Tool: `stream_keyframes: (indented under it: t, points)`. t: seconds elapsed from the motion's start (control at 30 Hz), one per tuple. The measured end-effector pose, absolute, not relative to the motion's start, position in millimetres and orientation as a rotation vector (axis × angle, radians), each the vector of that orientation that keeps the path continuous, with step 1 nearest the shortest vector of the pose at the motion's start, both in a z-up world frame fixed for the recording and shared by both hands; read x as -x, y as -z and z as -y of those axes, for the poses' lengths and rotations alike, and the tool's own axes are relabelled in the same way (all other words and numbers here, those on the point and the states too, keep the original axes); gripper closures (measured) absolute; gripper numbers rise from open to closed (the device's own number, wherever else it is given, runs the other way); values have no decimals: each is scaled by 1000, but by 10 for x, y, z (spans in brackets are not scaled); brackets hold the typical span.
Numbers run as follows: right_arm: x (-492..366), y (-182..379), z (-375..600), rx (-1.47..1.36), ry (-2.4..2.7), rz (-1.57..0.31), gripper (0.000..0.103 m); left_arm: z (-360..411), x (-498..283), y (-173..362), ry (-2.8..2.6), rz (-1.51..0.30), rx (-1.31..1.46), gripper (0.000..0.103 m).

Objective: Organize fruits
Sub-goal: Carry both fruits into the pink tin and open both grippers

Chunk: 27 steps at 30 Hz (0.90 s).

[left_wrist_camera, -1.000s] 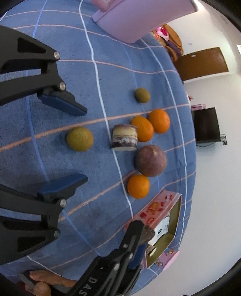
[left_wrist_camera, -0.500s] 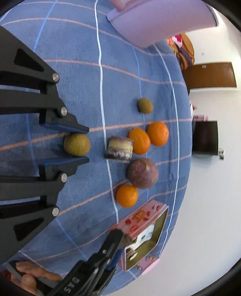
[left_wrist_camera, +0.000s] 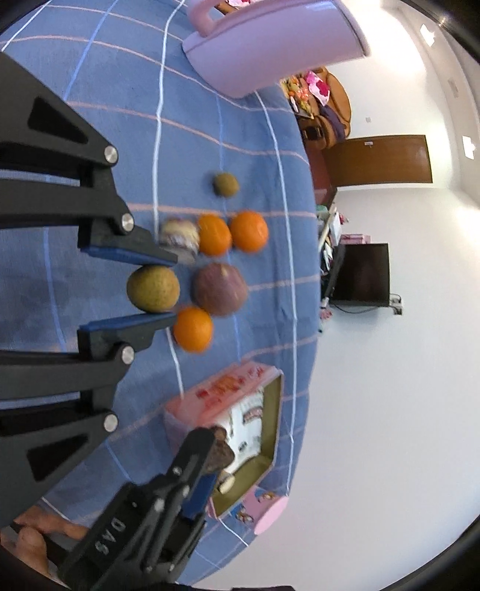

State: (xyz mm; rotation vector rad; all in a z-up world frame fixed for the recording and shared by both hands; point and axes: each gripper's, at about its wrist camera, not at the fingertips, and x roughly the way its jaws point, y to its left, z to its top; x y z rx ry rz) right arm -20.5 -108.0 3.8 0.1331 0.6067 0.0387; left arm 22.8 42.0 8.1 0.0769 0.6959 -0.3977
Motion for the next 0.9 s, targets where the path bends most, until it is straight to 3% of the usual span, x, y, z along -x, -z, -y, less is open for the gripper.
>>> stream_keyframes:
  t: [0.9]
  points:
    - [40,-63,2539,-105,177,-602,63,1121,-488,-73,462,-715,-119,77]
